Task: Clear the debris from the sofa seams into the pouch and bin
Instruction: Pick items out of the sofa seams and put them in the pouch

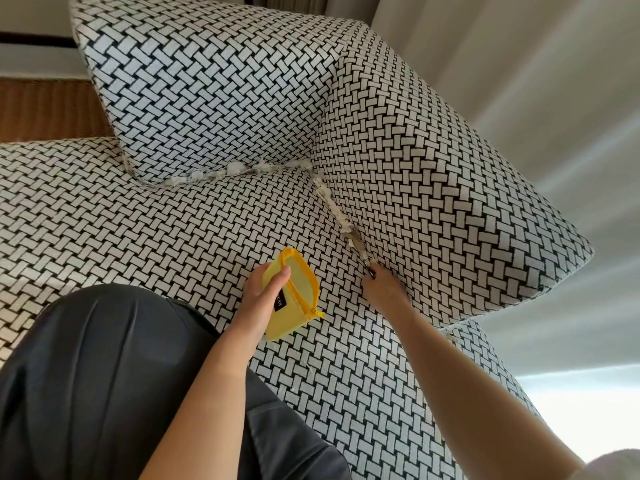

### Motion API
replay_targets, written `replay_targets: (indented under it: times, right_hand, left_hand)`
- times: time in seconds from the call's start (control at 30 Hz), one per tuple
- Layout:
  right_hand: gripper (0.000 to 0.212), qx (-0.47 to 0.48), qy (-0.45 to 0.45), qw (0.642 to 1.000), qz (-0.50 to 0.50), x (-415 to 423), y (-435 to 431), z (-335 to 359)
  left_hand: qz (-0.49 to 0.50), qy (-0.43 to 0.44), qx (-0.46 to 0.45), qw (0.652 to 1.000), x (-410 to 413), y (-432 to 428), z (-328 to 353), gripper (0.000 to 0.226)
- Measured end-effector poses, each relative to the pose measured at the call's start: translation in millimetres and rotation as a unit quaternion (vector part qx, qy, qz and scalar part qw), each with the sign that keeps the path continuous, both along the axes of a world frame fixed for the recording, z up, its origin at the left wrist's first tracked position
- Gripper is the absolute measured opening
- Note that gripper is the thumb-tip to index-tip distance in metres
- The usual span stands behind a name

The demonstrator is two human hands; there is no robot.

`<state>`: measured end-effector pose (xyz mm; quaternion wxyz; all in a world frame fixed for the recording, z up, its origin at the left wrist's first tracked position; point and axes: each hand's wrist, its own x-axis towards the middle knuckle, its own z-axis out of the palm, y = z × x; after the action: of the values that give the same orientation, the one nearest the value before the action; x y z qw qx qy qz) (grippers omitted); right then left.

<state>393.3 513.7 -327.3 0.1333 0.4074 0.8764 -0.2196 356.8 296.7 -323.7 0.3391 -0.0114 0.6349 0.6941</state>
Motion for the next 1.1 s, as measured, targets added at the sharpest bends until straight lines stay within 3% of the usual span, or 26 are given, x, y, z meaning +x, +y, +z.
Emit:
replay_targets:
  times: [0.3, 0.4, 0.73, 0.97, 1.1]
  right_hand:
    - [0.019, 0.048, -0.022, 0.998, 0.025, -8, 6, -4]
    - [0.020, 0.110, 0.000, 0.994, 0.011, -14, 2, -6]
    - [0.021, 0.203, 0.015, 0.979, -0.018, -19, -5, -17]
    - [0.030, 0.207, 0.103, 0.972, -0.034, -10, -4, -28]
    - [0.024, 0.206, 0.107, 0.972, -0.034, -11, -3, -29]
  left_hand:
    - [0.003, 0.001, 0.004, 1.000, 0, 0, -1, 0.053]
    - [0.009, 0.003, -0.004, 1.000, 0, 0, -3, 0.059]
    - [0.005, 0.001, -0.008, 1.000, -1, 0, -2, 0.045]
    - [0.006, -0.002, -0.019, 1.000, -2, 1, -7, 0.068]
    - [0.000, -0.003, -0.033, 0.999, -4, 2, -10, 0.080]
